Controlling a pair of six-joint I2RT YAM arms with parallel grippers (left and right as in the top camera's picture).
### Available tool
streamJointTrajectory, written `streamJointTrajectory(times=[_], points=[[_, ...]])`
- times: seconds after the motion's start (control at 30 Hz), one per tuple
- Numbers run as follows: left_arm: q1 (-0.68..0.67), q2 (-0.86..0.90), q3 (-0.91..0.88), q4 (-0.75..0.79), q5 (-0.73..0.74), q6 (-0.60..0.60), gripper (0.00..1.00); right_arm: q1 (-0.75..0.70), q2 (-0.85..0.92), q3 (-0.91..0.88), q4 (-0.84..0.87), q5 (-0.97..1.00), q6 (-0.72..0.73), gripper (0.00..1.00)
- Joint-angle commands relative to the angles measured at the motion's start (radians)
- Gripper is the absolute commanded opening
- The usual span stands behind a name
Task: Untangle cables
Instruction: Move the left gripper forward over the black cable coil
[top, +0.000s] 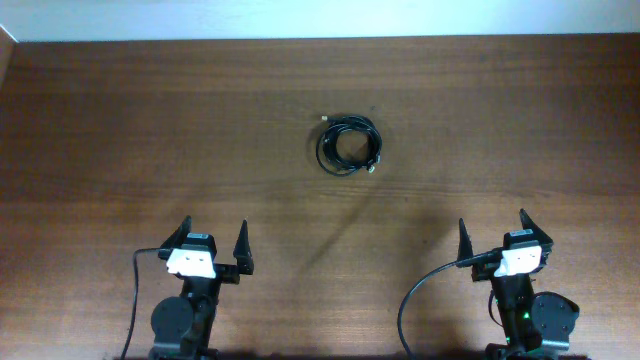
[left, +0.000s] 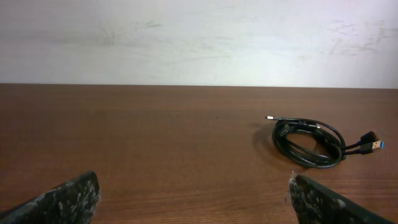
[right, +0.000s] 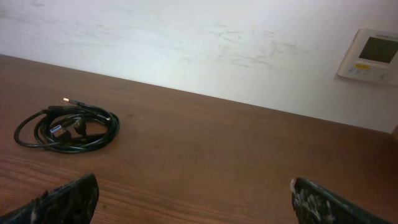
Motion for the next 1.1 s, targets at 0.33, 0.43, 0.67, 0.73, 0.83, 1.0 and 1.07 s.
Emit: streamJointTrajectory(times=[0.33,0.43,0.67,0.73,0.83,1.0,1.07], points=[[0.005,-0.006,-0.001,-0.009,0.008,0.015,0.99,-0.002,-0.005,-0.005,-0.007,0.002,0.007,0.99],[0.005,-0.006,-0.001,-0.009,0.008,0.015,0.99,-0.002,-0.005,-0.005,-0.007,0.002,0.007,0.98],[0.005,-0.006,-0.001,-0.009,0.008,0.015,0.99,-0.002,-0.005,-0.005,-0.007,0.002,0.007,0.98],[0.005,-0.006,-0.001,-0.008,0.008,0.015,0.99,-0.002,-0.005,-0.005,-0.007,0.002,0.007,0.99],[0.005,-0.006,-0.001,-0.008,0.008,0.015,0.99,-0.002,-0.005,-0.005,-0.007,0.002,0.007,0.99],[0.005,-0.006,-0.001,-0.009,0.008,0.015,0.99,-0.002,-0.005,-0.005,-0.007,0.002,0.007,0.99],[0.005,-0.006,-0.001,-0.008,0.008,0.015,0.99,-0.003,-0.005,-0.005,0.027,0.013,0.007,0.98]])
